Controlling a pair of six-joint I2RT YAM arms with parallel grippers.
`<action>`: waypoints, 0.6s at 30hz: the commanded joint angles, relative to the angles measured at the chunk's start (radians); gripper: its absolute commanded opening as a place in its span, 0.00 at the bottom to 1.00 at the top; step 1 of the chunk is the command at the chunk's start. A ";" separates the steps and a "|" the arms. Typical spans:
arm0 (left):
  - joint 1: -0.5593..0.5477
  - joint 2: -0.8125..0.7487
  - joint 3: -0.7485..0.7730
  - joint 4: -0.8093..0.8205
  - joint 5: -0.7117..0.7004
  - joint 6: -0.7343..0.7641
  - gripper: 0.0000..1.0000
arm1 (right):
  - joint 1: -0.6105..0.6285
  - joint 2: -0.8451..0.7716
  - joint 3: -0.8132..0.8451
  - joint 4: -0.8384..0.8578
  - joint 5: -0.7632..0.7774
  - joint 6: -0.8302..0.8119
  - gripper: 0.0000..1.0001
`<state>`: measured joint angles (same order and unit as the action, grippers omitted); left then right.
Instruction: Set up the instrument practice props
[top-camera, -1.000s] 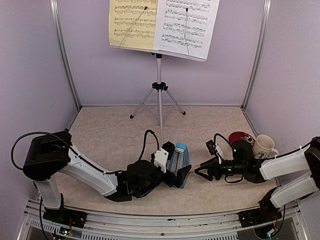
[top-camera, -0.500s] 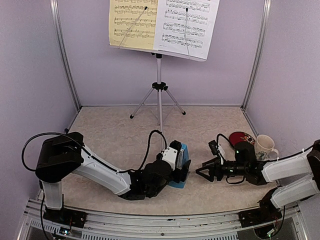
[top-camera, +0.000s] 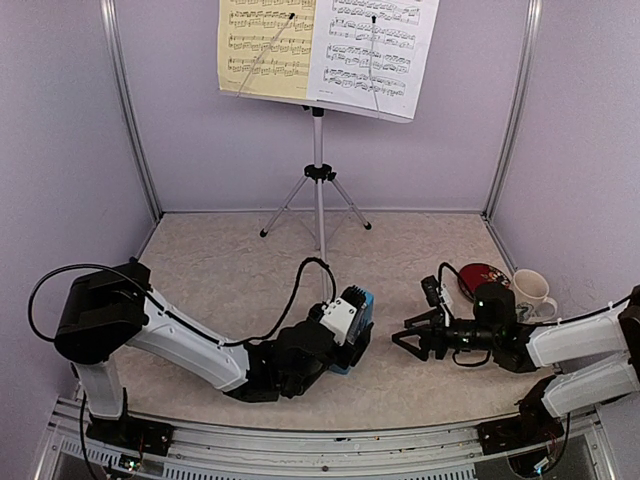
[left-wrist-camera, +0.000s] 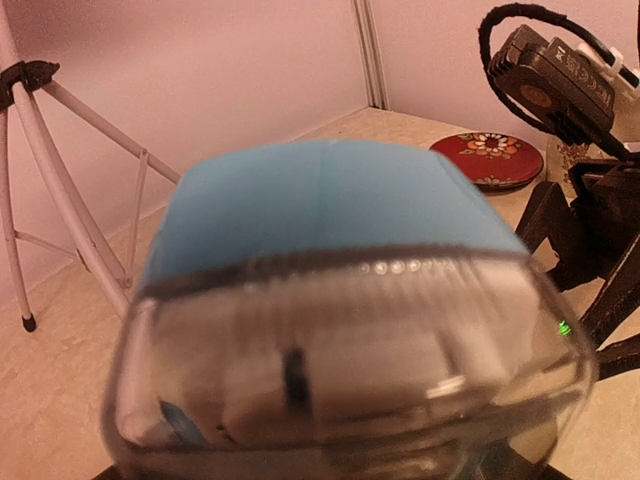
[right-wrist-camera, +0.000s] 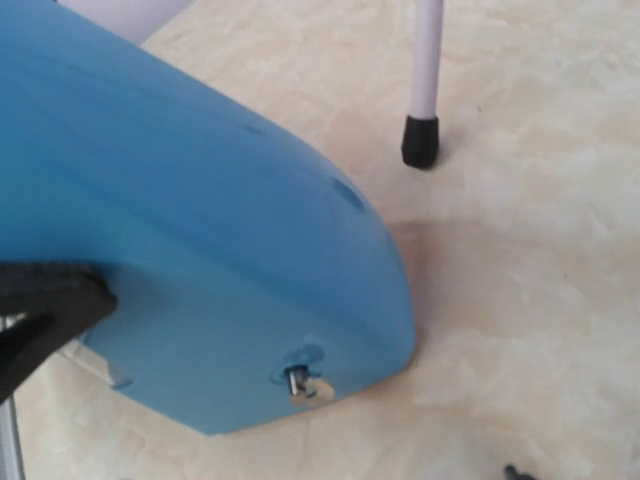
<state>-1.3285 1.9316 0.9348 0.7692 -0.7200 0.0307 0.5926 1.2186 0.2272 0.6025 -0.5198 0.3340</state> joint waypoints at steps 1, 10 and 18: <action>-0.005 -0.117 0.000 0.127 -0.016 0.160 0.47 | -0.008 -0.028 -0.012 0.078 -0.034 0.002 0.77; -0.008 -0.260 -0.021 0.163 0.117 0.496 0.46 | 0.019 -0.008 -0.011 0.252 -0.068 -0.021 0.75; -0.012 -0.345 -0.032 0.136 0.209 0.597 0.46 | 0.089 0.030 0.058 0.288 -0.090 -0.066 0.70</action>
<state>-1.3312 1.6470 0.8986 0.8112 -0.5705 0.5354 0.6441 1.2282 0.2367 0.8333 -0.5861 0.2977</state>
